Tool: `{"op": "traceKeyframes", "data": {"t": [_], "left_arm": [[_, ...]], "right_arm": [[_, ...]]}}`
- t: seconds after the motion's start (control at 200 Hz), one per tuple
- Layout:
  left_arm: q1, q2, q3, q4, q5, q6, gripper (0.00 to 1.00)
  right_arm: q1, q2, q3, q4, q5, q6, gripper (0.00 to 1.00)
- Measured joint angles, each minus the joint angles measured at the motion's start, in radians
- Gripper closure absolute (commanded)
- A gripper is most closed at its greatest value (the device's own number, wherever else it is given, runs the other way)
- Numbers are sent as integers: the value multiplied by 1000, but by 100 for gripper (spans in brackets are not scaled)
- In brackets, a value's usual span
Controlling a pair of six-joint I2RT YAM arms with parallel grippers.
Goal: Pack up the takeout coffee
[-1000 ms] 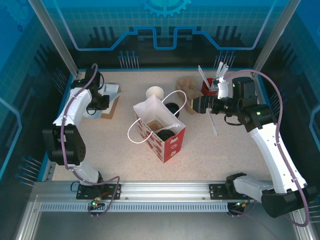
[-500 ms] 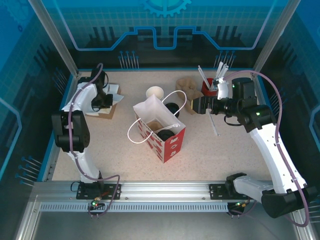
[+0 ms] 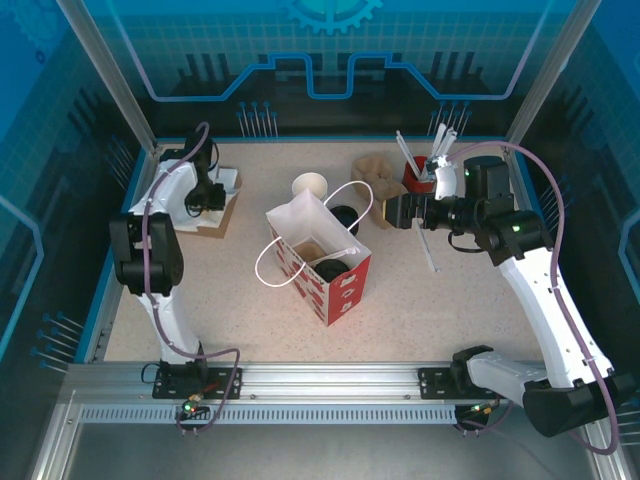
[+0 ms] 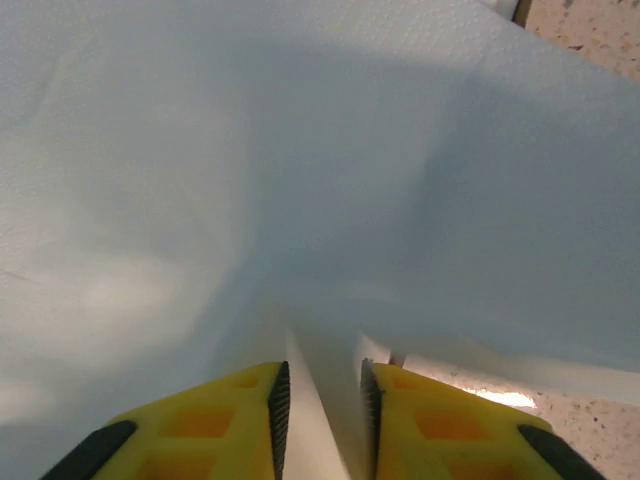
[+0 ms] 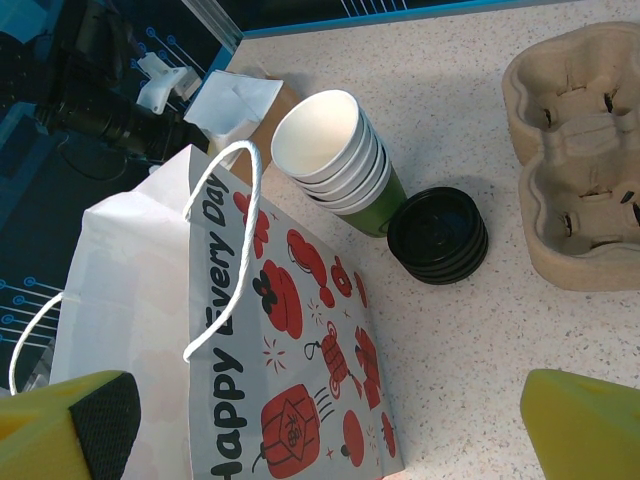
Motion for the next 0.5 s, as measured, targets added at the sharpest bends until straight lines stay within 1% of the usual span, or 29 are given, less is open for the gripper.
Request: {"op": "traceKeyframes", "data": {"t": [0.14, 0.215, 0.355, 0.5], "left_arm": [[0, 7, 1, -1, -23, 4, 60], [0, 9, 6, -1, -36, 5, 61], [0, 14, 13, 0, -48, 12, 79], [0, 14, 14, -1, -56, 22, 89]], "right_arm": [[0, 0, 0, 0, 0, 0, 0], [0, 0, 0, 0, 0, 0, 0], [0, 0, 0, 0, 0, 0, 0], [0, 0, 0, 0, 0, 0, 0]]}}
